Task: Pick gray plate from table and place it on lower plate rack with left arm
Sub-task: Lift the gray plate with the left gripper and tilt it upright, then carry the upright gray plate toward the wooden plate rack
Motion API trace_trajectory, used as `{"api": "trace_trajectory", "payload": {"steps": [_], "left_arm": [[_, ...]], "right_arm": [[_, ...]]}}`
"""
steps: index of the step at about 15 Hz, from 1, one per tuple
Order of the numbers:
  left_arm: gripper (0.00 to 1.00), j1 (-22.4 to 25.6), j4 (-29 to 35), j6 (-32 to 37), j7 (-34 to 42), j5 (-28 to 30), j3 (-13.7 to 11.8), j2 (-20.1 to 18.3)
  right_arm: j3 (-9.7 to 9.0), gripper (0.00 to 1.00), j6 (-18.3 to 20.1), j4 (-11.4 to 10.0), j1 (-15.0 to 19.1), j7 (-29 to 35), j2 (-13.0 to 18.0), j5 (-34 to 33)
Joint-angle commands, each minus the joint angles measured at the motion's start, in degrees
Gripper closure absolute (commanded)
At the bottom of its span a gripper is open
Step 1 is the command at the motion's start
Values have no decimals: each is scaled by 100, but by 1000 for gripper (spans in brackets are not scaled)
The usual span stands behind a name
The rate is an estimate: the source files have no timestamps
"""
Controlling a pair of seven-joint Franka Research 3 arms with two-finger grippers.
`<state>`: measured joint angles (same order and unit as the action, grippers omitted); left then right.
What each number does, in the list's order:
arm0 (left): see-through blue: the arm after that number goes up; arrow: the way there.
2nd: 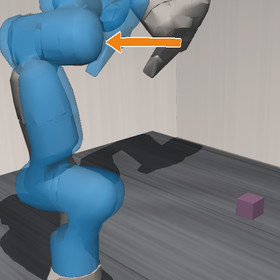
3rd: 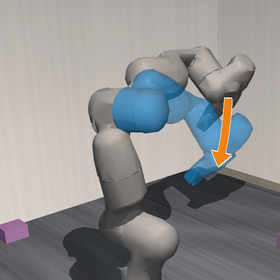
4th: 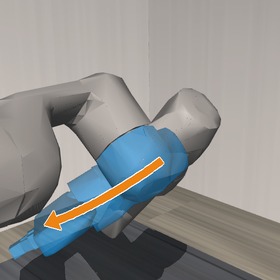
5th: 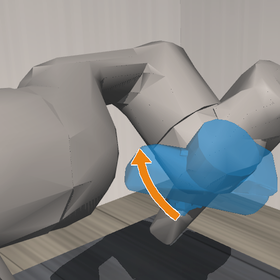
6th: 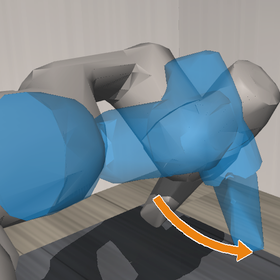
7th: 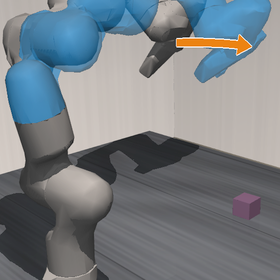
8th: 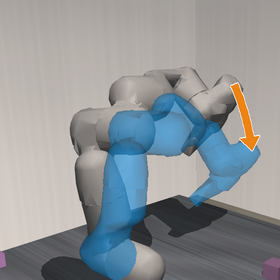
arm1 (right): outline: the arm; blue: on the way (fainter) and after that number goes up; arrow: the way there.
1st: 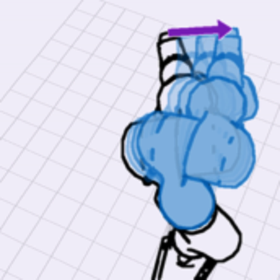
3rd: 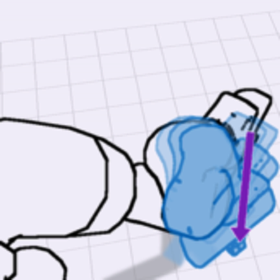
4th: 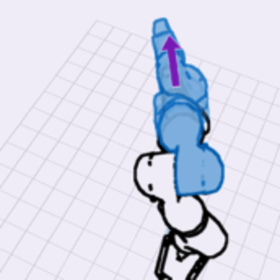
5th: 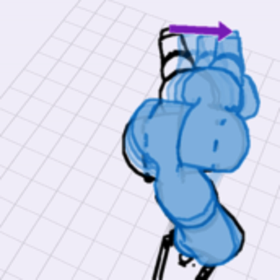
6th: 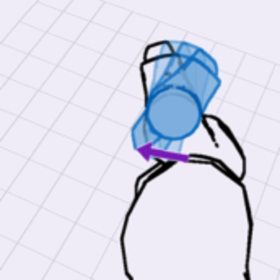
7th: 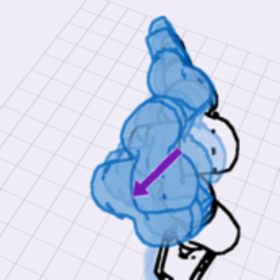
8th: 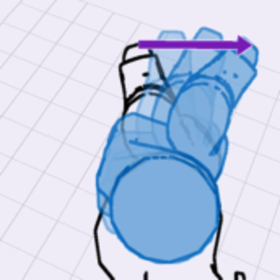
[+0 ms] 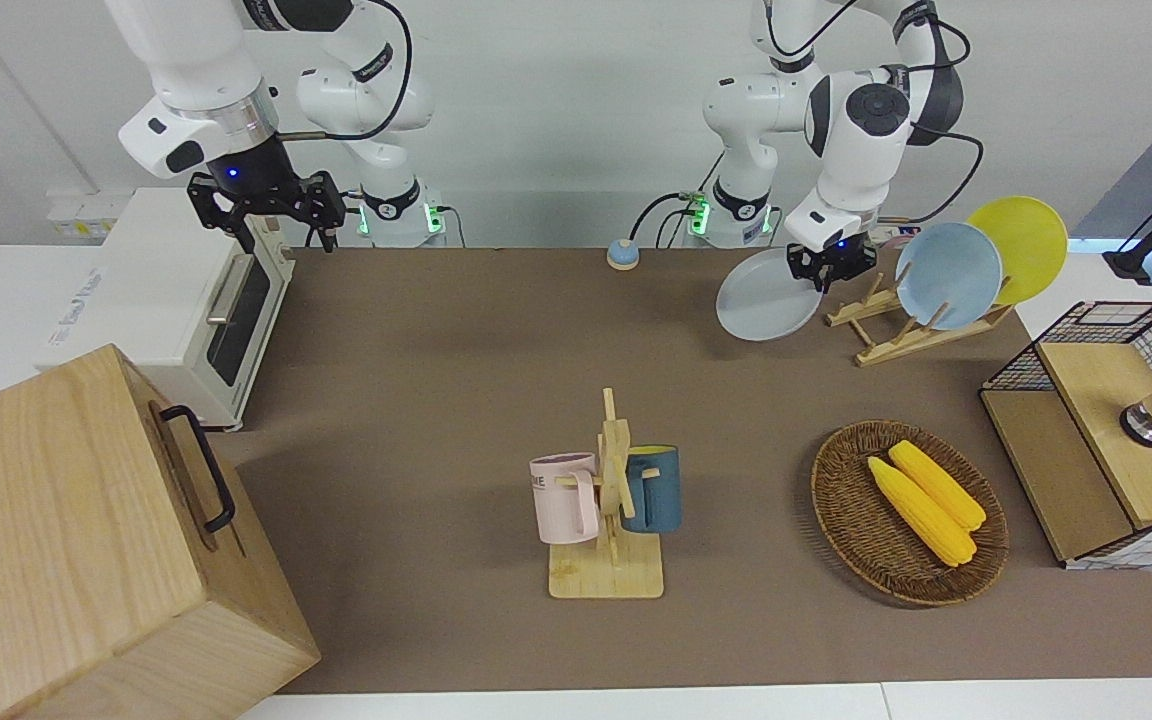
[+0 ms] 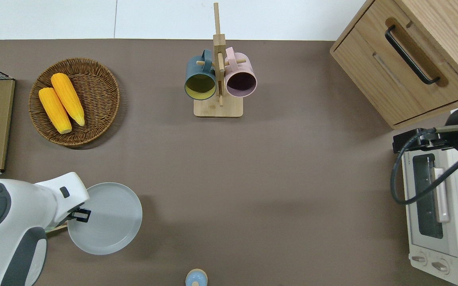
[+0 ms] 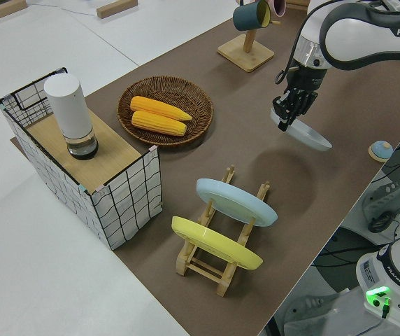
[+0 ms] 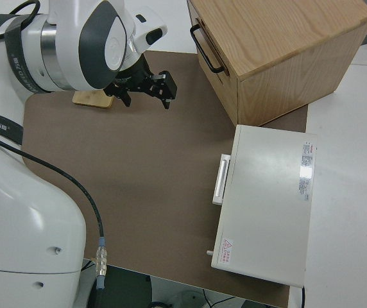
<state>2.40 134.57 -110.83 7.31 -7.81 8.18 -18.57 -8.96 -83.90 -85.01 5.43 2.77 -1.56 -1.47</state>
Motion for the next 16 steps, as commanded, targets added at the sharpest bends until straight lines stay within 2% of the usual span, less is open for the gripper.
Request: {"api": "trace_trajectory", "payload": {"steps": [1, 6, 11, 13, 16], "left_arm": [[1000, -82, -649, 885, 8, 16, -97, -120], [1000, -3, -1353, 1703, 8, 253, -167, -120], [1000, 6, -1793, 2003, -27, 227, -387, -111], [1000, 32, -1873, 2073, -54, 87, -396, -111], [1000, 41, -2013, 2083, -71, -509, -458, -103]], "right_arm": [[34, 17, 5, 37, -42, 22, -2, 15], [34, 17, 5, 37, -42, 22, -11, 15], [34, 17, 5, 37, -42, 22, -2, 15], [34, 17, 5, 37, -42, 22, -2, 15], [34, 17, 5, 37, -42, 22, -2, 15]]}}
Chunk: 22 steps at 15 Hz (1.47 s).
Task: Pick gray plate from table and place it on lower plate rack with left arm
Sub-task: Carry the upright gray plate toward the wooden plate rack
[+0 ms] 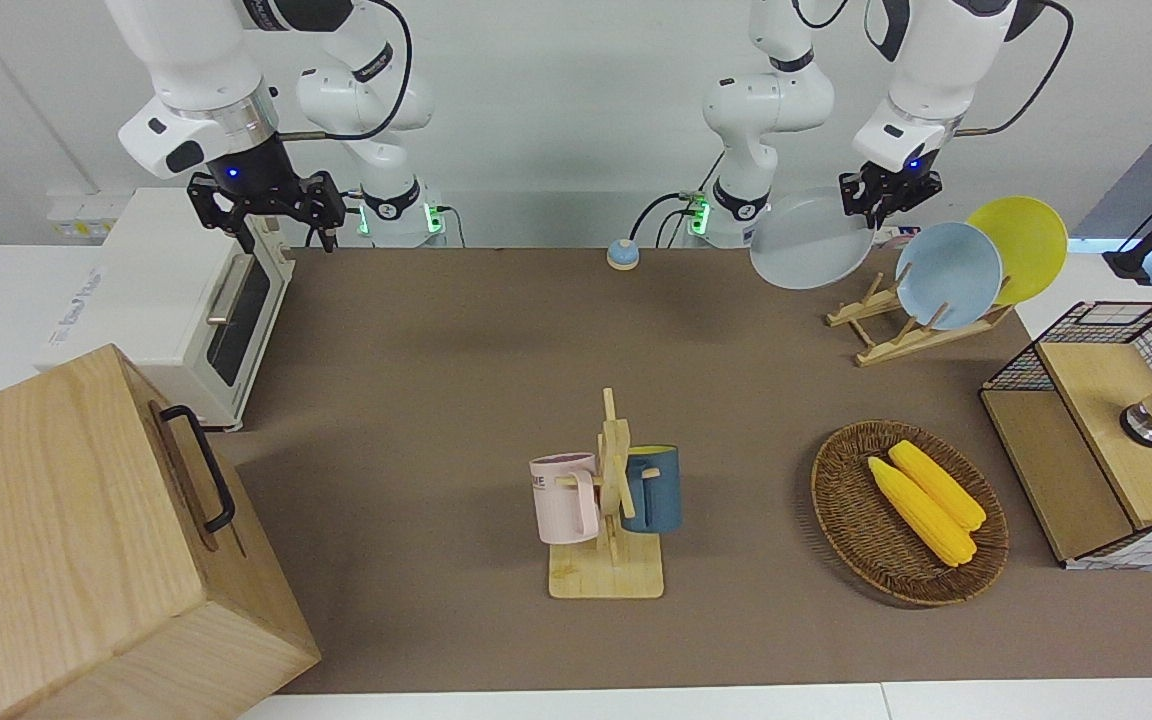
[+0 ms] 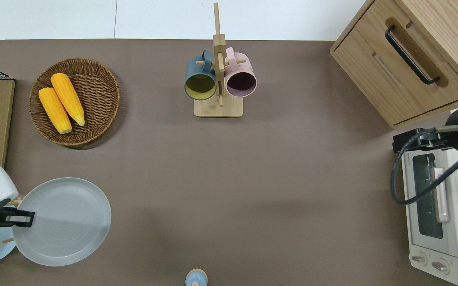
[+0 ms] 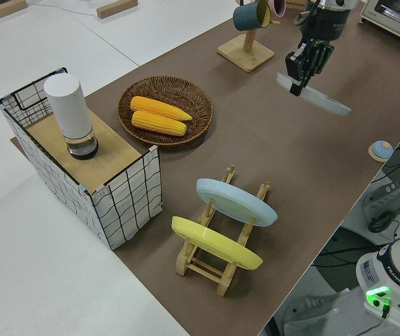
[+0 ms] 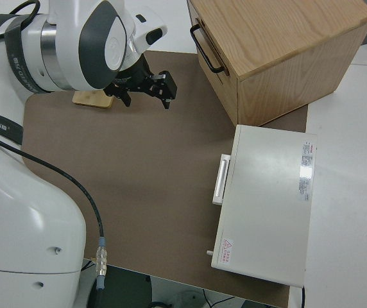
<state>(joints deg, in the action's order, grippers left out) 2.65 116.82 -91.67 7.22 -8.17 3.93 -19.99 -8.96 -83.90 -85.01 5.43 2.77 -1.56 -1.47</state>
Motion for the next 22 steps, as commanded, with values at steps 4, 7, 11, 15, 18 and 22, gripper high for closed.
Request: {"api": "trace_trajectory", "payload": {"steps": [4, 7, 11, 15, 18, 22], "left_arm": [[1000, 7, -248, 167, -290, -1194, -15, 30], [1000, -54, -248, 185, -860, -1695, 47, 30], [1000, -80, -230, 167, -1486, -1916, 99, 30], [1000, -98, -47, 80, -2293, -2213, 265, 21], [1000, -107, 217, 62, -2777, -2645, 512, 21], [1000, -107, 586, -61, -3453, -3383, 679, 21]], "right_arm": [[34, 17, 5, 37, -42, 22, -2, 15], [34, 17, 5, 37, -42, 22, -2, 15], [34, 17, 5, 37, -42, 22, -2, 15], [34, 17, 5, 37, -42, 22, -2, 15], [34, 17, 5, 37, -42, 22, -2, 15], [34, 17, 5, 37, -42, 22, -2, 15]]}}
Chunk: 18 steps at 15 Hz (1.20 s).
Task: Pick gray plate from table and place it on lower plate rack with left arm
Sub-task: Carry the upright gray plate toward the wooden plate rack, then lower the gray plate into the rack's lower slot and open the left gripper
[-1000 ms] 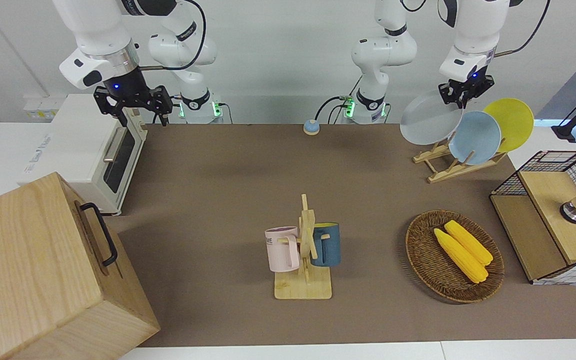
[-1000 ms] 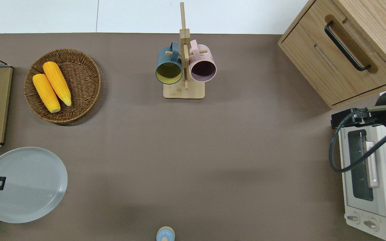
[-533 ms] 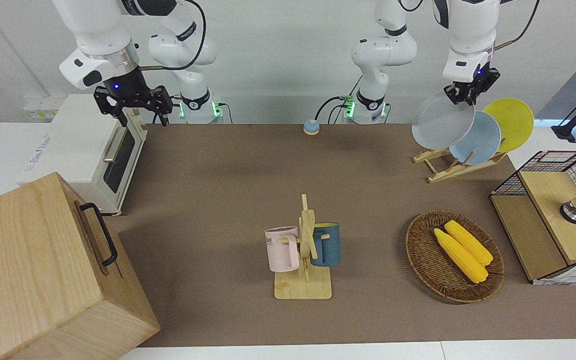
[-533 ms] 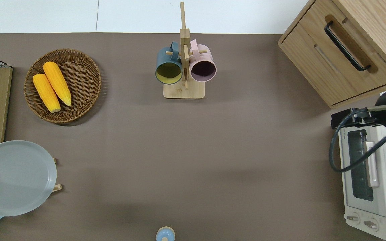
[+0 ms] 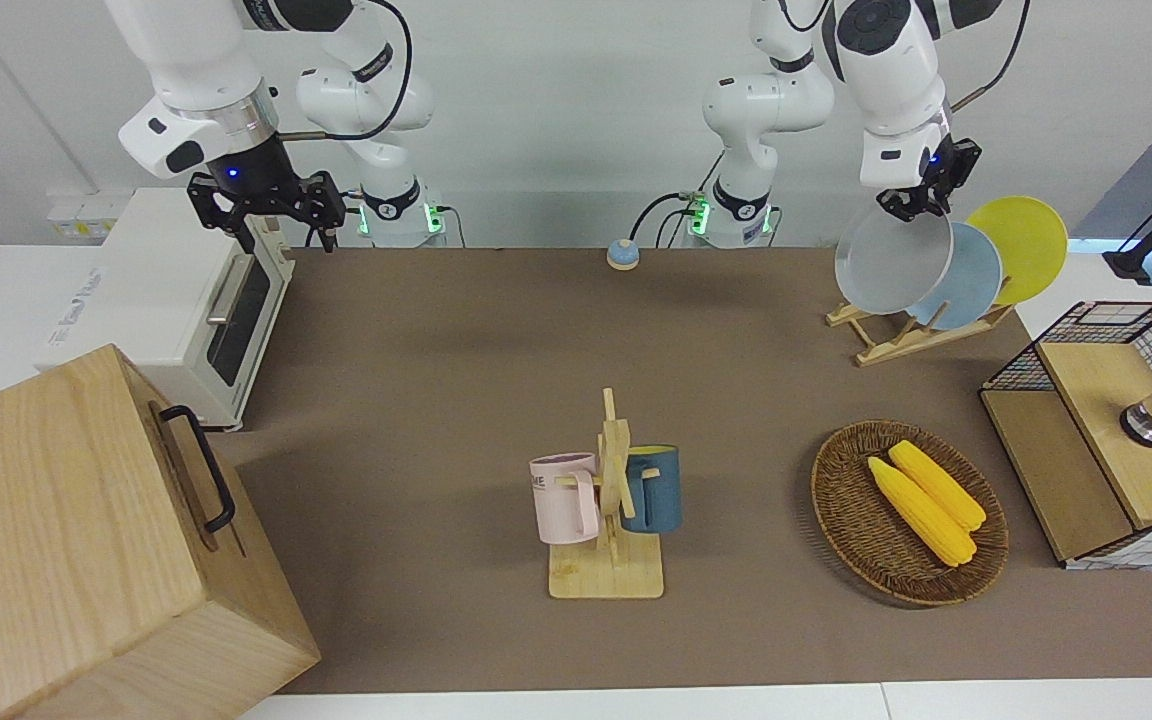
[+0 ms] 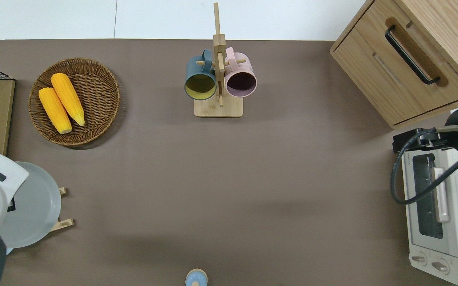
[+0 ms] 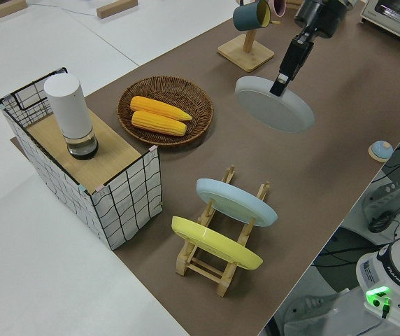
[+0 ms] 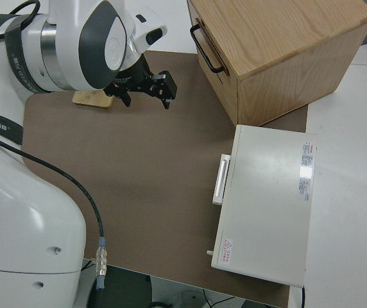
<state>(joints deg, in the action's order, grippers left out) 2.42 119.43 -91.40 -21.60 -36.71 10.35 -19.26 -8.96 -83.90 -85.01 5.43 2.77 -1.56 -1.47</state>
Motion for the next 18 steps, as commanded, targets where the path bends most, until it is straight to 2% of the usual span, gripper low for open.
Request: {"api": "trace_trajectory", "payload": {"steps": [1, 7, 10, 14, 18], "left_arm": [[1000, -93, 448, -167, -730, -652, 46, -52], [1000, -84, 1011, -212, -1408, -1681, 230, -52], [1000, -84, 1152, -317, -1496, -1752, 230, -87], [1000, -93, 1644, -510, -2400, -1796, 239, -87], [1000, -84, 2118, -774, -2971, -2129, 239, -78]], "right_arm": [[34, 17, 5, 37, -42, 22, -2, 15], [34, 17, 5, 37, -42, 22, -2, 15], [34, 17, 5, 37, -42, 22, -2, 15], [34, 17, 14, 37, -42, 14, -2, 15], [34, 17, 5, 37, -42, 22, -2, 15]]}}
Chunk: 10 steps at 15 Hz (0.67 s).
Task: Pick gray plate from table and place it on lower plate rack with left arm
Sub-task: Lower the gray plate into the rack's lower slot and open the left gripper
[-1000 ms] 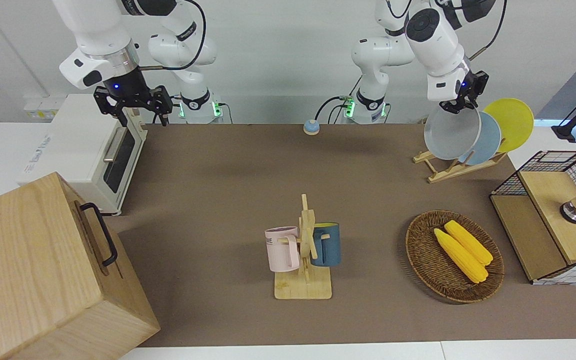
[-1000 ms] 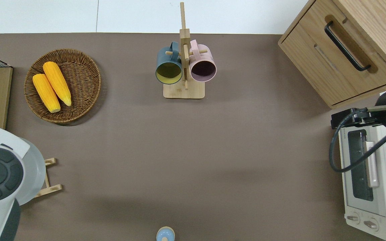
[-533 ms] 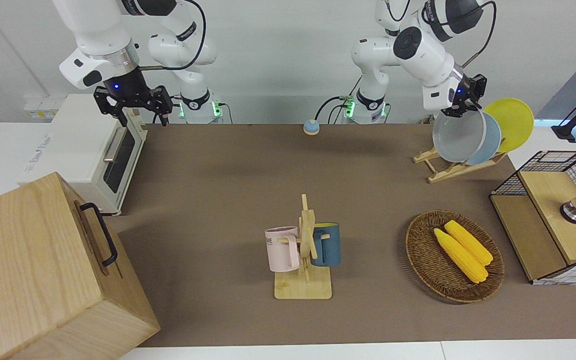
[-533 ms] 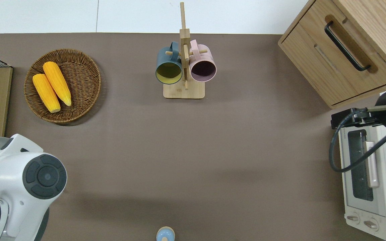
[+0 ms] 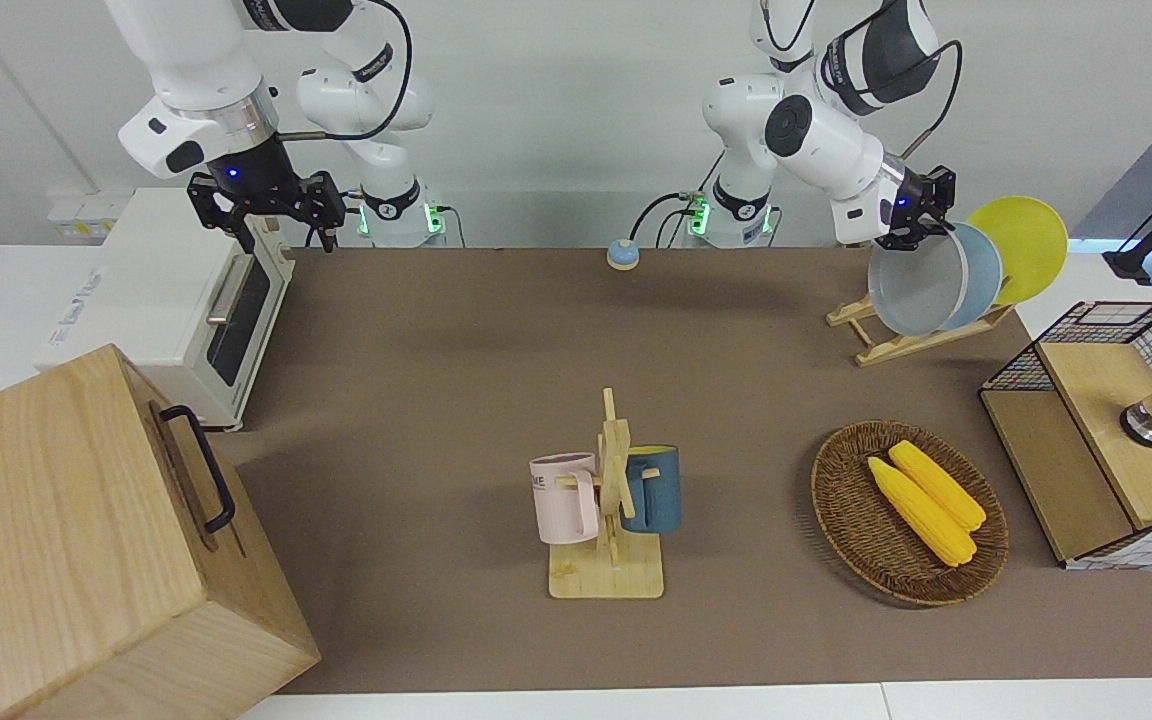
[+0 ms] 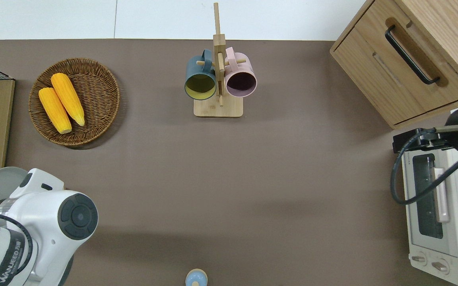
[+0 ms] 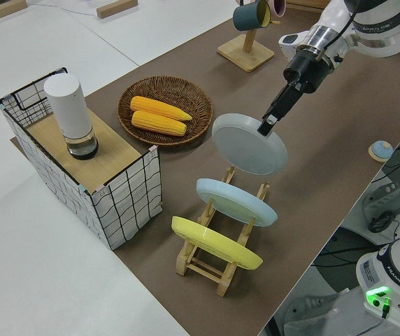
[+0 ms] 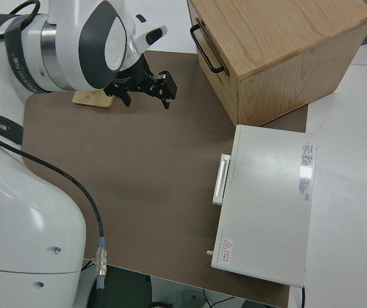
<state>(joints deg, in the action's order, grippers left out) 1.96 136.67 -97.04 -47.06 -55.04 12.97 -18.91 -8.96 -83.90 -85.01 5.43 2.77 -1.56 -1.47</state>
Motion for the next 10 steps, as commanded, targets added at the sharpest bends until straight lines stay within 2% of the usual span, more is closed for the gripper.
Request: {"api": "trace_trajectory", "payload": {"steps": [1, 10], "left_arm": [[1000, -47, 517, -219, -618, -384, -23, -113], [1000, -249, 1037, -237, -1262, -384, -14, 1]], "right_arm": [[34, 17, 5, 37, -42, 22, -2, 15], [34, 17, 5, 37, -42, 22, -2, 15]]}}
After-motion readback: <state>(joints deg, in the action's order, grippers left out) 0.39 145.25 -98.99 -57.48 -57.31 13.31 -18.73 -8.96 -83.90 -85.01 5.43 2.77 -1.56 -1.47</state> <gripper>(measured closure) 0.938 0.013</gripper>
